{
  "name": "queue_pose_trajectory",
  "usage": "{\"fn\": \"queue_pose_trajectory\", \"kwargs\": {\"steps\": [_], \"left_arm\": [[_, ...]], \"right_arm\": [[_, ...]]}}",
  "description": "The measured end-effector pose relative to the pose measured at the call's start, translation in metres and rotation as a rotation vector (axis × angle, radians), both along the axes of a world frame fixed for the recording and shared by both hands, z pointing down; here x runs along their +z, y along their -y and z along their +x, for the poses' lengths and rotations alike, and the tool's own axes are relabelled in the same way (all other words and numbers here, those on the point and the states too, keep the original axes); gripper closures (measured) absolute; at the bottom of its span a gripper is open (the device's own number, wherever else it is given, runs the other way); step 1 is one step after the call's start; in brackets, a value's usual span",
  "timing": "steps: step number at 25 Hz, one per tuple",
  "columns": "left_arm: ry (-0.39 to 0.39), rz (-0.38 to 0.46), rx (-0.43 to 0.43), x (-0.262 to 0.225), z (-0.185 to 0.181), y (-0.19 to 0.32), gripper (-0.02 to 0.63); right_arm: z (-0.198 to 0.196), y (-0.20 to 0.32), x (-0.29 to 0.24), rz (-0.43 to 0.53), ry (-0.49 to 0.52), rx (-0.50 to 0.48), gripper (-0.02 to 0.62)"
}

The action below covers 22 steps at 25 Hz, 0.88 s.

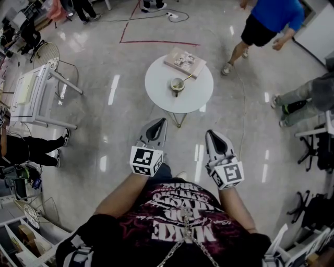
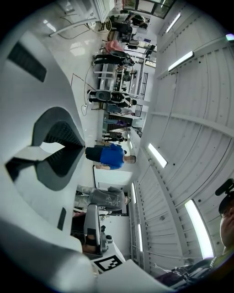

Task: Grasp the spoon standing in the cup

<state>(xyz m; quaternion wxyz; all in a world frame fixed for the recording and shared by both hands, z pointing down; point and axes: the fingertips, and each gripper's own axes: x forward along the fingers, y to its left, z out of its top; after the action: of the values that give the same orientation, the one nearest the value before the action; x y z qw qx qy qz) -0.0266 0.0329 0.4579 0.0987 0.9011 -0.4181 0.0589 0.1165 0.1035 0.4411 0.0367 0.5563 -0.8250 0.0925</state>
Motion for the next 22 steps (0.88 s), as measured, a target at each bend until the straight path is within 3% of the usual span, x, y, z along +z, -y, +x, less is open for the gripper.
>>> {"fn": "queue_pose_trajectory", "kwargs": {"steps": [22], "left_arm": [[-0.019, 0.009, 0.025, -0.002, -0.017, 0.082, 0.581]], "right_arm": [[-0.018, 0.075, -0.004, -0.001, -0.016, 0.024, 0.56]]}}
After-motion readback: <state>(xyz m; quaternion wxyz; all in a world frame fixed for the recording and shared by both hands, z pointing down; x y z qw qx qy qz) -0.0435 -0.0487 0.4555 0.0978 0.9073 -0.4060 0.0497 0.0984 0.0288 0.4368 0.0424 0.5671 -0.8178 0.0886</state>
